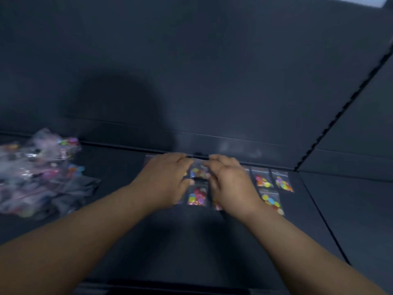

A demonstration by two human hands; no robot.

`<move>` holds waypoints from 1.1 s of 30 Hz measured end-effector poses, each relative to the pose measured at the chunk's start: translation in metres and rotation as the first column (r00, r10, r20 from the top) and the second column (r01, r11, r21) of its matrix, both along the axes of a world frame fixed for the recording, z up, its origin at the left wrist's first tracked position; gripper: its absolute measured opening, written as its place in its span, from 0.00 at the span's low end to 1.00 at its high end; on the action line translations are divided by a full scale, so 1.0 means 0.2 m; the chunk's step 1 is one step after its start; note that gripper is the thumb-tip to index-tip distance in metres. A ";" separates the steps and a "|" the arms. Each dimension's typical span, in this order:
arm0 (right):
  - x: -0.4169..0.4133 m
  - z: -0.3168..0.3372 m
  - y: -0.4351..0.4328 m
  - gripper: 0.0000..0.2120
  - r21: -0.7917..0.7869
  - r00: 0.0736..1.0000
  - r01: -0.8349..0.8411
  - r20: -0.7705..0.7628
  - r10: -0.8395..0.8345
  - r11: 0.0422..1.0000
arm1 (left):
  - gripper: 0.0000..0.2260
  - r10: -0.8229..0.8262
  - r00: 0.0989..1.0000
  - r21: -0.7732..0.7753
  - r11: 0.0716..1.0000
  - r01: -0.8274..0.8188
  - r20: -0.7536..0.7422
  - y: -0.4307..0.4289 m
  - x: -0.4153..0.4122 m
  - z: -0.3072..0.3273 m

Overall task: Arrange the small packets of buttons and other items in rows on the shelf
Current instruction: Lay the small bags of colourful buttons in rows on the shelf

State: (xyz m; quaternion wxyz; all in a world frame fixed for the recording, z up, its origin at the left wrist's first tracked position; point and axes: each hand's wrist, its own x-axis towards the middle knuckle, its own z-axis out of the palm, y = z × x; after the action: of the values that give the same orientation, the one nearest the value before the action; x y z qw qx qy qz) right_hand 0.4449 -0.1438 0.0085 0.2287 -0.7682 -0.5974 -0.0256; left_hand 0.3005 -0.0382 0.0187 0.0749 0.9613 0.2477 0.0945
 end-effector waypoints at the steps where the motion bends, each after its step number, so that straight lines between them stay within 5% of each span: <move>1: -0.05 0.01 0.06 0.16 -0.001 0.999 -0.032 0.006 0.032 0.999 | 0.24 0.043 0.999 0.009 0.999 -0.043 -0.002 0.04 -0.06 0.01; 13: -0.69 0.01 0.69 0.18 -0.095 0.926 -0.377 -0.056 0.373 0.921 | 0.25 0.445 0.895 0.041 0.895 -0.445 0.000 0.53 -0.88 0.04; 21: -0.97 -0.06 1.12 0.13 -0.151 0.909 -0.175 -0.405 0.100 0.973 | 0.24 0.582 0.811 -0.051 0.809 -0.585 -0.068 0.89 -1.21 0.03; 33: -1.16 -0.11 1.57 0.17 -0.325 0.961 -0.209 -0.243 0.132 0.922 | 0.16 0.617 0.774 -0.332 0.708 -0.624 -0.140 1.40 -1.38 -0.08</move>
State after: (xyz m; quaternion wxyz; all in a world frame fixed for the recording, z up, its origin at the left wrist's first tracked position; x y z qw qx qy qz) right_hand 0.2137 0.1696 -0.0130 0.1546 -0.7396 -0.6286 0.1843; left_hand 0.0244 0.2410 0.0029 0.2109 0.7923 0.5696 0.0583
